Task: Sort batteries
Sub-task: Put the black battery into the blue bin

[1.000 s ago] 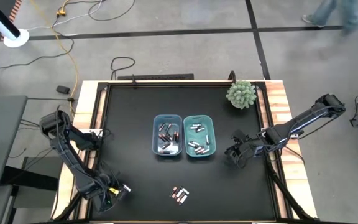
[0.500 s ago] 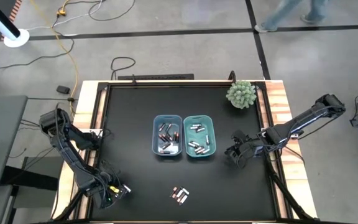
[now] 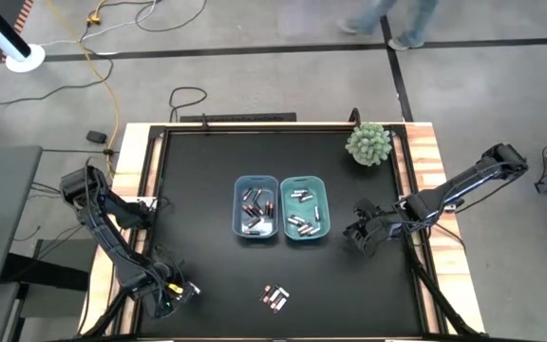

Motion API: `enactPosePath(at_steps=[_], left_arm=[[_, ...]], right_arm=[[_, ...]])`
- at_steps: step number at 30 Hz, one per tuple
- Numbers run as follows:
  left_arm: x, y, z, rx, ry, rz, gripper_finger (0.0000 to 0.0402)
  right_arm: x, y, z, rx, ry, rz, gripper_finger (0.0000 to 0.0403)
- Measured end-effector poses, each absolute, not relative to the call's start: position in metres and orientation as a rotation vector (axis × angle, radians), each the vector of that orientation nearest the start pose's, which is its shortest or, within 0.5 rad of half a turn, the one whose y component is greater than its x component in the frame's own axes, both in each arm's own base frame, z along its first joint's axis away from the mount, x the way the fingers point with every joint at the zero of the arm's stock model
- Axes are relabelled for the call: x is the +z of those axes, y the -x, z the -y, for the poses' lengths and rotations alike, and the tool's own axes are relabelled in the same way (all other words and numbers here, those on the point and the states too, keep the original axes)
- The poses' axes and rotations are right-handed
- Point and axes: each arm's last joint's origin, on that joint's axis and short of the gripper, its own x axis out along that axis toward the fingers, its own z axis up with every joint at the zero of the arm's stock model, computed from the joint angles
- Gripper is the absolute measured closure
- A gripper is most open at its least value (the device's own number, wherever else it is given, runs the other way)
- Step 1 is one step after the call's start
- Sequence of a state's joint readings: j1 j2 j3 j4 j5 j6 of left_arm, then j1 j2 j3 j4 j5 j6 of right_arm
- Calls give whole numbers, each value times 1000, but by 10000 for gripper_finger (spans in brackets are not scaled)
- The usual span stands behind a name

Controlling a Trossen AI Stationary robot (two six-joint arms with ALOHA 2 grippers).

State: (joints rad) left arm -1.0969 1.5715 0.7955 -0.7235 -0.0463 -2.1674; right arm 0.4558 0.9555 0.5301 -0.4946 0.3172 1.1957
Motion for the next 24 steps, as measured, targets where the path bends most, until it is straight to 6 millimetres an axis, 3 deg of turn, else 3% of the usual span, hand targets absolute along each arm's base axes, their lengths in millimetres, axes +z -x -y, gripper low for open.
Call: enactPosePath(at_steps=[24], left_arm=[[151, -115, 226, 764, 939, -1422, 262]], right_arm=[[197, -160, -68, -381, -774, -794, 276]])
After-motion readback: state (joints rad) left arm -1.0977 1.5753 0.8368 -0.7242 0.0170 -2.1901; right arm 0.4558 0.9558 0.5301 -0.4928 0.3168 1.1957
